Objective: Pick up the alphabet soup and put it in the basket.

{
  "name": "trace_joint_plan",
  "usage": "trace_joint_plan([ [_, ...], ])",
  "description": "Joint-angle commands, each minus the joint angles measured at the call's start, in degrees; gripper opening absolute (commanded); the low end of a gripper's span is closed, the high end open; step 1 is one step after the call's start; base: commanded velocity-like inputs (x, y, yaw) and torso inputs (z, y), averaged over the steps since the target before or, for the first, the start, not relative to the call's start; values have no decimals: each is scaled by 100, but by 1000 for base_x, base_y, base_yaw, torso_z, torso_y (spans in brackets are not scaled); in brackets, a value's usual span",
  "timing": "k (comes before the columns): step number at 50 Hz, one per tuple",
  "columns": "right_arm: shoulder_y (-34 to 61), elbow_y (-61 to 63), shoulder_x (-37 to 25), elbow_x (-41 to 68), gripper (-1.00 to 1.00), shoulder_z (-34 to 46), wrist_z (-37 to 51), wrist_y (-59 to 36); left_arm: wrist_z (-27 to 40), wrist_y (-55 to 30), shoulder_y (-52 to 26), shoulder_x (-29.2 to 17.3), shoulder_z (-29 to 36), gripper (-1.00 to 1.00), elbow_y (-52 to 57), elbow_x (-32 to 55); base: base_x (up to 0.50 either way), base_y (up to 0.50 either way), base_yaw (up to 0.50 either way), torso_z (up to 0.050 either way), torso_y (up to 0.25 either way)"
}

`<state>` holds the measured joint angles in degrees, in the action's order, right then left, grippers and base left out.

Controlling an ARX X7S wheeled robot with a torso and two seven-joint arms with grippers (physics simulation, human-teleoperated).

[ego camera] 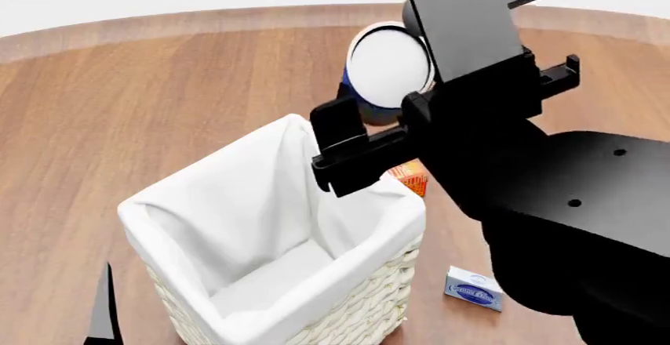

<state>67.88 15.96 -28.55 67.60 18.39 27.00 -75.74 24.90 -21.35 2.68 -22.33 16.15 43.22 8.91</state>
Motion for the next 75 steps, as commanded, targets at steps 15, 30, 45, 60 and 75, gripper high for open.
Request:
trace_joint_plan([
  [15,1745,-1341,132,-1426,-100,2638,-3082,324,-111,106,25,117,-216,100,-45,30,0,0,0,0,1],
  [30,2362,-2383,438,-2242,-100,3802,-4425,1035,-116,254,25,108,-210,100,-251,44,0,0,0,0,1],
  [45,2765,-3071,917,-2729,-100,4787,-5403,1340,-108,288,-13,104,-199,100,-371,74,0,0,0,0,1],
  [60,2923,-3791,1396,-2722,-100,5194,-6291,1507,-83,256,-26,85,-217,100,-355,132,0,0,0,0,1],
  [75,2999,-4739,1851,-2959,-100,5559,-7109,2132,-67,307,6,53,-292,100,-371,221,0,0,0,0,1],
])
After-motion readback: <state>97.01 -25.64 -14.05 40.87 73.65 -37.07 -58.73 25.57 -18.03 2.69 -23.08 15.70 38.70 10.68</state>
